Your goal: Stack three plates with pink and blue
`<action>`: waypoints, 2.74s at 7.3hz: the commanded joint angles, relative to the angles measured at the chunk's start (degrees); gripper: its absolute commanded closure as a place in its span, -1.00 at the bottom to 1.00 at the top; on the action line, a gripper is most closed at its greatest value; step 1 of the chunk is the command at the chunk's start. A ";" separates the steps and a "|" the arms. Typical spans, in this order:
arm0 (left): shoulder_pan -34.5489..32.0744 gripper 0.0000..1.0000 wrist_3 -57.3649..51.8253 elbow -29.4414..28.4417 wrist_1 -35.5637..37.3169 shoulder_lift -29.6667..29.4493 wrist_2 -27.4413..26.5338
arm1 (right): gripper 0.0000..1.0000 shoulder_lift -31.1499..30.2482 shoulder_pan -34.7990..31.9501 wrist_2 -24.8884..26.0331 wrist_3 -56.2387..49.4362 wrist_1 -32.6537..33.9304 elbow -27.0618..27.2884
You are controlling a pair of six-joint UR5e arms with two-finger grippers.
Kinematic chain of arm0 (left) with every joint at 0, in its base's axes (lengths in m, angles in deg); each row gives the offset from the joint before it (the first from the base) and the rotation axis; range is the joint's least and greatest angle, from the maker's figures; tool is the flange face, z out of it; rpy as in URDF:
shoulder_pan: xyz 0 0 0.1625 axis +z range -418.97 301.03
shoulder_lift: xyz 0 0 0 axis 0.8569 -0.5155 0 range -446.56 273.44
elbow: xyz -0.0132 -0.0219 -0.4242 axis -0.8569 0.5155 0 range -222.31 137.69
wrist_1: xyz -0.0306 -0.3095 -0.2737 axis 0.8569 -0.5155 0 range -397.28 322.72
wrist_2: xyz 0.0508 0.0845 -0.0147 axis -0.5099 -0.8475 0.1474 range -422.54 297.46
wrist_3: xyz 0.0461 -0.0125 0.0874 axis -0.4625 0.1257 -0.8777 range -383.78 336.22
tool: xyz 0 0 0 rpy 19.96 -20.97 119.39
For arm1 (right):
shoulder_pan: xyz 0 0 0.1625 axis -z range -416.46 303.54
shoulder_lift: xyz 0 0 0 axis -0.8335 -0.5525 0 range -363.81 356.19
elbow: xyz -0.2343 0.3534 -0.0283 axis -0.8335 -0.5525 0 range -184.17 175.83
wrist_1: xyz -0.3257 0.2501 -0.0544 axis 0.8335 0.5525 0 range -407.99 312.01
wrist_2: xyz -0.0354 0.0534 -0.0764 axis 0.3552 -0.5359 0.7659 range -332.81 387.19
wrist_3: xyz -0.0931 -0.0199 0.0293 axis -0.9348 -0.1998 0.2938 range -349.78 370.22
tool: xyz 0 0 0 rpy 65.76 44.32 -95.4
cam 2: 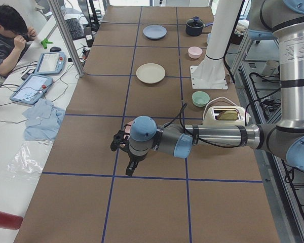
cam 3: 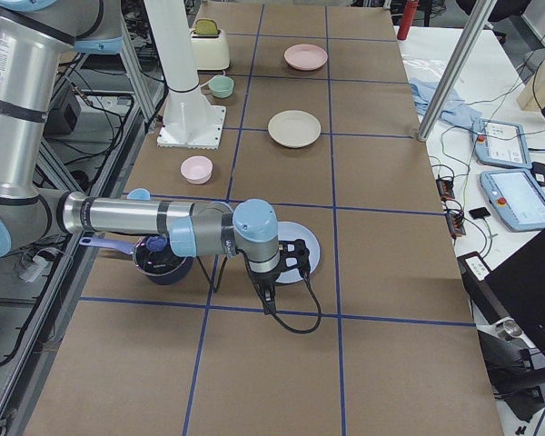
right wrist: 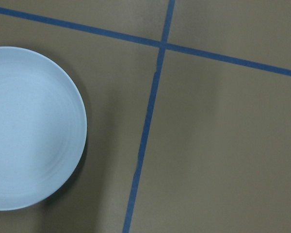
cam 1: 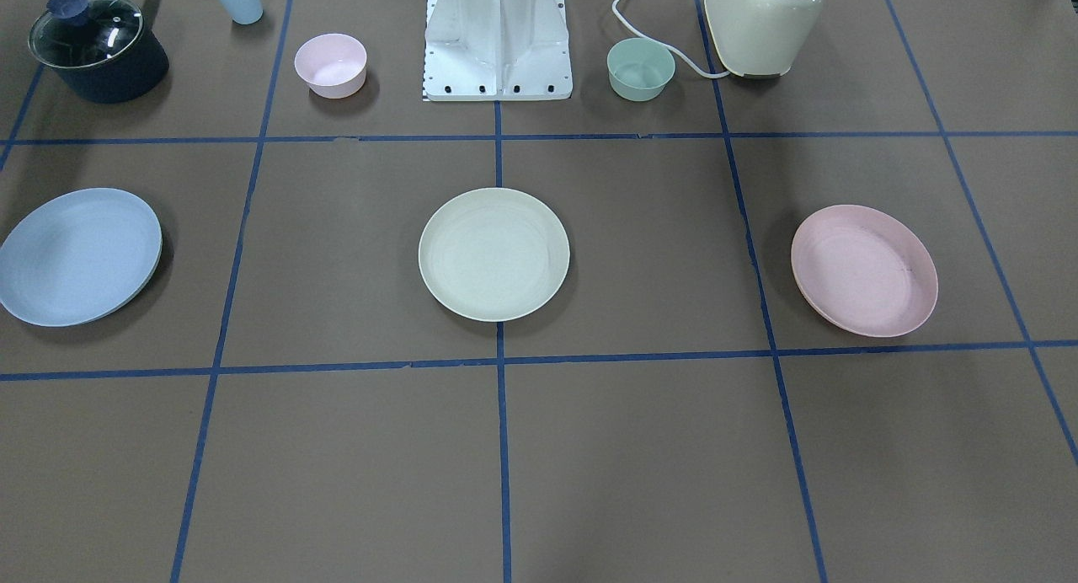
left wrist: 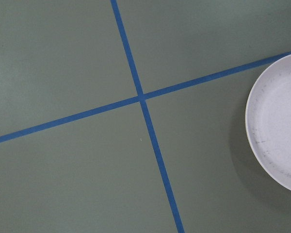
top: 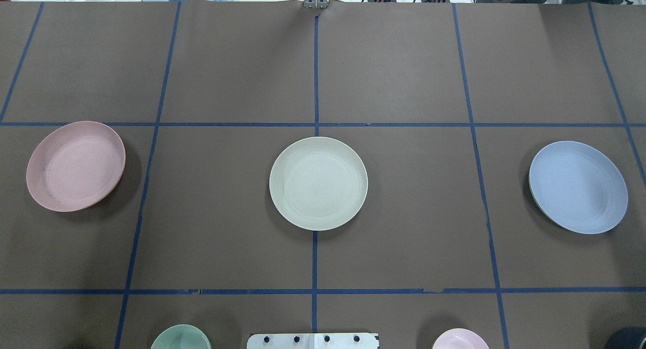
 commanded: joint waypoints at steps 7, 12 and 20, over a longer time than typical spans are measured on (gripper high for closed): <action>1.96 -1.00 13.28 -11.30 -39.24 -8.56 0.05 | -1.00 3.91 0.52 -4.49 12.83 -21.37 -0.87; 19.87 -1.00 44.23 -15.69 -55.49 -0.57 -12.85 | -1.00 3.38 2.20 -4.67 16.62 -22.99 -1.93; 39.07 0.79 58.11 -19.30 -60.89 0.06 -29.74 | -1.00 1.89 2.20 -4.76 16.70 -25.63 -1.93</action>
